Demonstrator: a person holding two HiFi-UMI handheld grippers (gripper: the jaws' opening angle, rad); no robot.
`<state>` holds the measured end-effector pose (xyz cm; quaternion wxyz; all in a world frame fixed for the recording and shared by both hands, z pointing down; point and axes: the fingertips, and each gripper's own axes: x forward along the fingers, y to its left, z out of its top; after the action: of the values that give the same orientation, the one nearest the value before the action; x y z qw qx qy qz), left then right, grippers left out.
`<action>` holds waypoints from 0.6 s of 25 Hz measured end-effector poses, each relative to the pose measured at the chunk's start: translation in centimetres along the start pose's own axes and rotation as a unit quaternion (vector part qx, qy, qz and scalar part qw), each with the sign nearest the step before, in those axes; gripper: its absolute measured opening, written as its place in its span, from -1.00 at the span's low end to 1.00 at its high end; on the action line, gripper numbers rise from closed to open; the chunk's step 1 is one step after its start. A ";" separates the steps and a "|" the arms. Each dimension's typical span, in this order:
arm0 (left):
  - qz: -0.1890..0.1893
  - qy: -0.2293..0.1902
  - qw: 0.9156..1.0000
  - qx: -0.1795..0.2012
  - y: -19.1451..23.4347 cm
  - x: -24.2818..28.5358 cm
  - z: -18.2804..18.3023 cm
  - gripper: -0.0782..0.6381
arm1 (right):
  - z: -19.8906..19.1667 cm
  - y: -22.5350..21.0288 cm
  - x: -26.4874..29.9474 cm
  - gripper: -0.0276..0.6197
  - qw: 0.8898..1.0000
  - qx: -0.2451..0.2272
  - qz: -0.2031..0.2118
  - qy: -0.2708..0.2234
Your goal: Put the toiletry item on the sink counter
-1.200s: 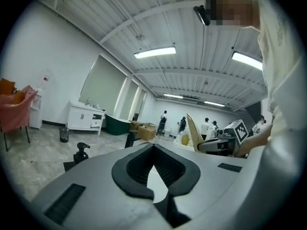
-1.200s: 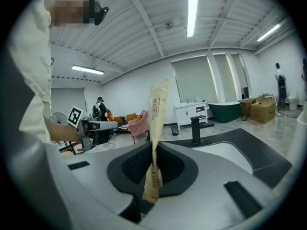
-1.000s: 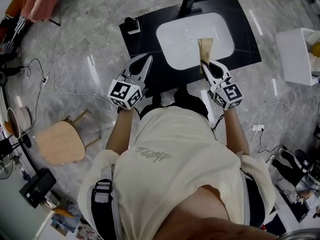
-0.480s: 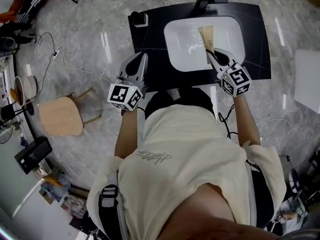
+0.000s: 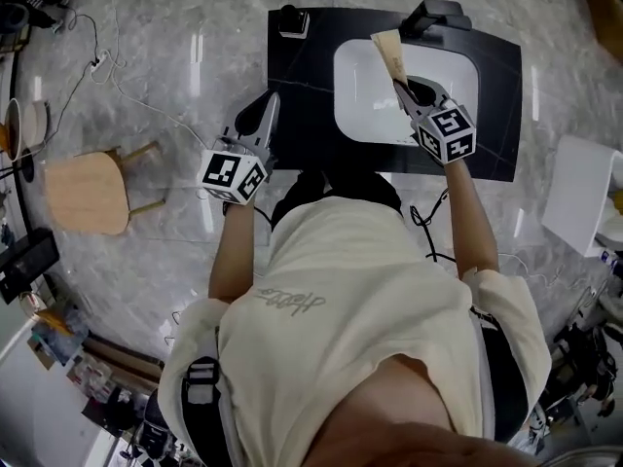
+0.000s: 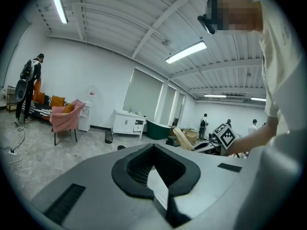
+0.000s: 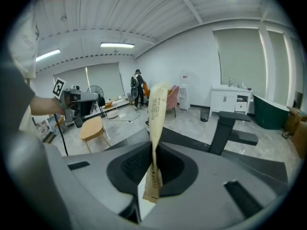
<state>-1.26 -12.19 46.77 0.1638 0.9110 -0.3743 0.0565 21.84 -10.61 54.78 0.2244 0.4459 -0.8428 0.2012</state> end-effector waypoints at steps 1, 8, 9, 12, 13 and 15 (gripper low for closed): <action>0.003 -0.002 1.000 -0.006 0.6 -0.3 -0.1 -0.78 | 0.2 0.0 0.7 -0.84 1.000 -0.006 0.002 0.013; -0.001 -0.008 1.000 -0.011 2.8 -1.3 -0.7 -0.78 | 1.4 -0.5 6.2 -0.84 0.995 -0.043 0.012 0.089; -0.001 -0.010 1.000 -0.012 3.0 -1.3 -0.8 -0.78 | 1.3 -0.8 7.0 -0.84 0.994 -0.051 0.013 0.100; 0.000 -0.012 1.000 -0.021 3.9 -1.5 -1.0 -0.78 | 1.0 -1.8 9.5 -0.84 0.989 -0.070 0.013 0.130; 0.000 -0.013 1.000 -0.027 4.3 -1.6 -1.1 -0.78 | 1.0 -2.2 10.4 -0.84 0.987 -0.074 0.012 0.139; -0.002 -0.014 0.999 -0.038 5.1 -1.5 -1.3 -0.78 | 0.7 -2.9 12.1 -0.84 0.984 -0.080 0.012 0.158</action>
<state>-5.91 -14.13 48.91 0.1935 0.9053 -0.3770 0.0288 18.12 -20.49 61.39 0.3870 0.3788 -0.8157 0.2033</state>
